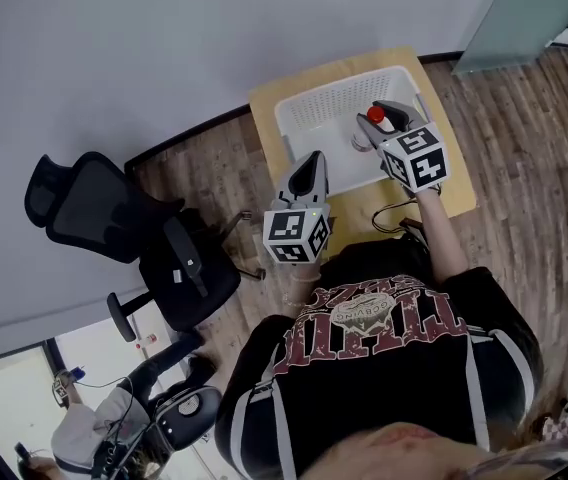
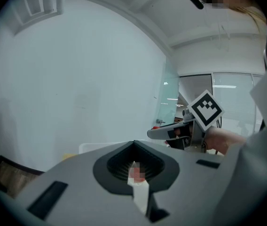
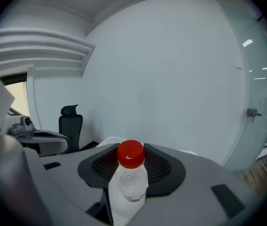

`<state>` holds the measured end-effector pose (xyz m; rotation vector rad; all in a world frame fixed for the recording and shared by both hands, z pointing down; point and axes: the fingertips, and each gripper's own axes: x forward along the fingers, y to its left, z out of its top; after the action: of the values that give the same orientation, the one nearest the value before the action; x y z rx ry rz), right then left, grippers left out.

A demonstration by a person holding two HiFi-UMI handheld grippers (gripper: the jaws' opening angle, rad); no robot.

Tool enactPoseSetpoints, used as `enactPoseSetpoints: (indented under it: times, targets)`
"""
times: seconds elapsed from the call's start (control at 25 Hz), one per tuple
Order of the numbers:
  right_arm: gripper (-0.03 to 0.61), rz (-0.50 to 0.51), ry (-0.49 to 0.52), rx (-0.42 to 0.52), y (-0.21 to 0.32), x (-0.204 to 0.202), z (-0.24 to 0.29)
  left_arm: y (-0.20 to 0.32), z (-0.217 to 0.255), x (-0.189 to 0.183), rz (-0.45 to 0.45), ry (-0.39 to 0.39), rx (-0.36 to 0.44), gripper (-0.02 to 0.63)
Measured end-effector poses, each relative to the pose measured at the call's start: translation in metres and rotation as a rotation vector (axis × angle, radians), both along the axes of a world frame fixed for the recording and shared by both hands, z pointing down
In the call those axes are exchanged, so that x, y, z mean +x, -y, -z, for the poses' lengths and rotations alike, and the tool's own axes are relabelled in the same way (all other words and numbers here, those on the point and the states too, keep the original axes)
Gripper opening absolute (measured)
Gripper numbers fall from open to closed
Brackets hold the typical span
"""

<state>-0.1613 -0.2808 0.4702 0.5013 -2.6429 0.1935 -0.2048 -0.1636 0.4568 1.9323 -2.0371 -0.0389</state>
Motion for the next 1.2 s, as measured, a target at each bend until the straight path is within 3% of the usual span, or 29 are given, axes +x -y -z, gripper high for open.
enactPoseSetpoints:
  times: [1.2]
  targets:
    - [0.169,-0.067,0.104,0.094,-0.022,0.075,0.081,0.018,-0.001,0.059,-0.155,-0.015,0.008,0.048]
